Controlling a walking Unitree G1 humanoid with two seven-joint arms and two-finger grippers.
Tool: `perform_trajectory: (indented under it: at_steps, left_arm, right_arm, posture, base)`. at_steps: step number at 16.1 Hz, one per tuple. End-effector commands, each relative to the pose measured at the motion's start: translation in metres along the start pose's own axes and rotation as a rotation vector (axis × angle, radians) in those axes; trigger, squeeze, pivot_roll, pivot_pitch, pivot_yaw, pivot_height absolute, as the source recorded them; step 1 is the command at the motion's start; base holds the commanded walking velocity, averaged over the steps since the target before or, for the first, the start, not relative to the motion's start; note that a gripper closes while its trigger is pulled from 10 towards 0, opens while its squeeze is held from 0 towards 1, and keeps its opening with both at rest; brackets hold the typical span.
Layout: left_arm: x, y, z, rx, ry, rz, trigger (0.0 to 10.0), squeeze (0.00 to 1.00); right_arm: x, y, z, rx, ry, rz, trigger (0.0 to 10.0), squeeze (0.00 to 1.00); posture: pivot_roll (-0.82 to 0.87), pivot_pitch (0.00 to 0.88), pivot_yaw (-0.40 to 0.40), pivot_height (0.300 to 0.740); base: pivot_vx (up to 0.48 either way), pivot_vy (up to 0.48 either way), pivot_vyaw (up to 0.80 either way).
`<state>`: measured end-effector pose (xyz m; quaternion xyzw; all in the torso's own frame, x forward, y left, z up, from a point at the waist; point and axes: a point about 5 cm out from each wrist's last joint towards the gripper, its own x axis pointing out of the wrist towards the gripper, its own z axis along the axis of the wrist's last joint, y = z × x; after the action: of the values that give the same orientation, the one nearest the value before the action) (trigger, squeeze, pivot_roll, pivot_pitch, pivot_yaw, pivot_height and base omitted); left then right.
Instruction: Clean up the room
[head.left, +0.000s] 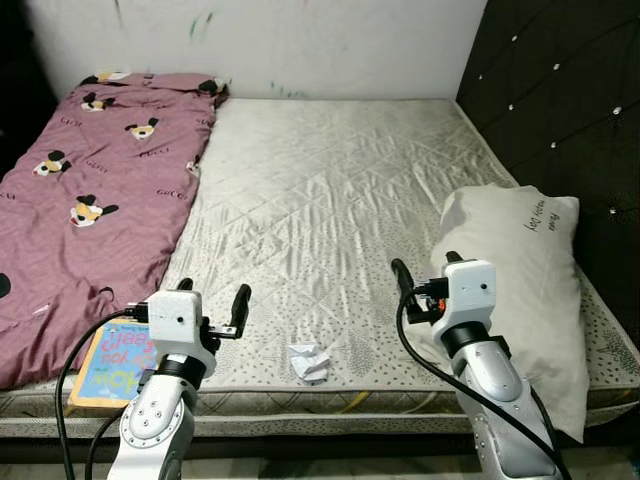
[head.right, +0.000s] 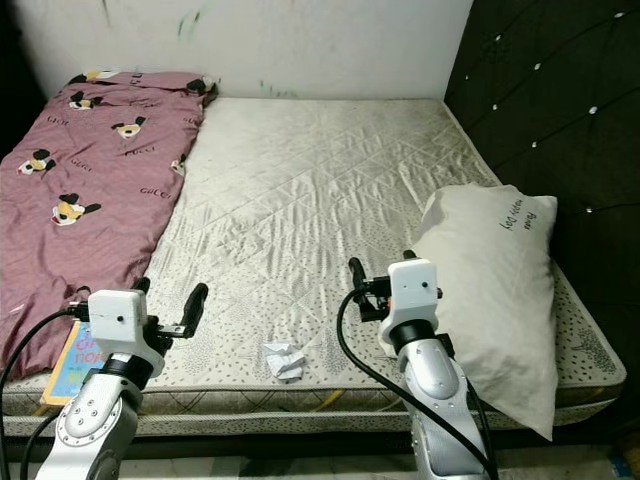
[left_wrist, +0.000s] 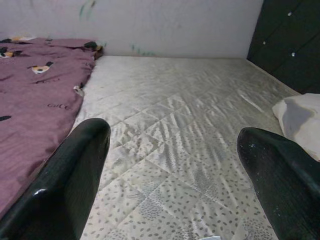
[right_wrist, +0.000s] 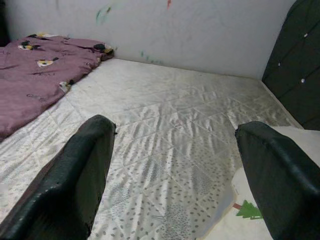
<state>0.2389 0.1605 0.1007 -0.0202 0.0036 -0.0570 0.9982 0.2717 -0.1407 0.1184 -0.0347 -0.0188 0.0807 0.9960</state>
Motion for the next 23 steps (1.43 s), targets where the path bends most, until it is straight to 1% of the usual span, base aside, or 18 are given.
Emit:
perform_trajectory:
  at_steps: [1,5,14,16,17,19,21,23]
  left_arm:
    - [0.0,0.002,-0.001,-0.008,0.012,0.002,10.0,0.0]
    - [0.001,0.002,-0.001,-0.012,0.01,-0.002,10.0,0.0]
    - [0.003,0.002,-0.001,-0.014,0.012,0.002,10.0,0.0]
    - [0.003,0.001,-0.002,0.0,0.009,-0.004,10.0,0.0]
    - [0.003,0.0,-0.002,0.004,0.007,-0.006,10.0,0.0]
    - [0.003,0.001,-0.002,0.001,0.006,-0.002,10.0,0.0]
    - [0.003,0.001,-0.001,-0.002,0.006,-0.001,10.0,0.0]
    - [0.003,0.002,-0.001,0.001,0.001,0.001,10.0,0.0]
  right_arm:
    - [0.001,0.0,0.0,0.005,0.002,-0.003,10.0,0.0]
    - [0.0,0.0,0.0,0.002,0.003,-0.004,10.0,0.0]
    - [0.0,0.0,-0.002,-0.009,0.008,-0.001,10.0,0.0]
    - [-0.005,0.011,-0.005,-0.005,0.014,0.048,10.0,0.0]
    - [-0.007,0.014,-0.005,-0.003,0.012,0.058,10.0,0.0]
    - [-0.006,0.014,-0.005,0.015,0.009,0.053,10.0,0.0]
    - [-0.004,0.012,-0.004,0.026,0.008,0.046,10.0,0.0]
    - [-0.003,0.009,-0.003,0.008,0.005,0.04,10.0,0.0]
  posture:
    - [0.0,0.049,-0.025,0.74]
    - [0.0,0.049,-0.024,0.74]
    - [0.0,0.044,-0.024,0.74]
    - [0.0,0.042,-0.026,0.74]
    - [0.0,0.042,-0.026,0.74]
    - [0.0,0.043,-0.023,0.74]
    - [0.0,0.043,-0.023,0.74]
    - [0.0,0.043,-0.023,0.74]
  base:
    - [0.0,0.0,0.0]
    - [0.0,0.194,0.0]
    - [0.0,0.48,0.0]
    - [0.0,0.0,0.0]
    - [0.0,0.0,0.0]
    - [0.0,0.0,0.0]
    - [0.0,0.0,0.0]
    - [0.0,0.0,0.0]
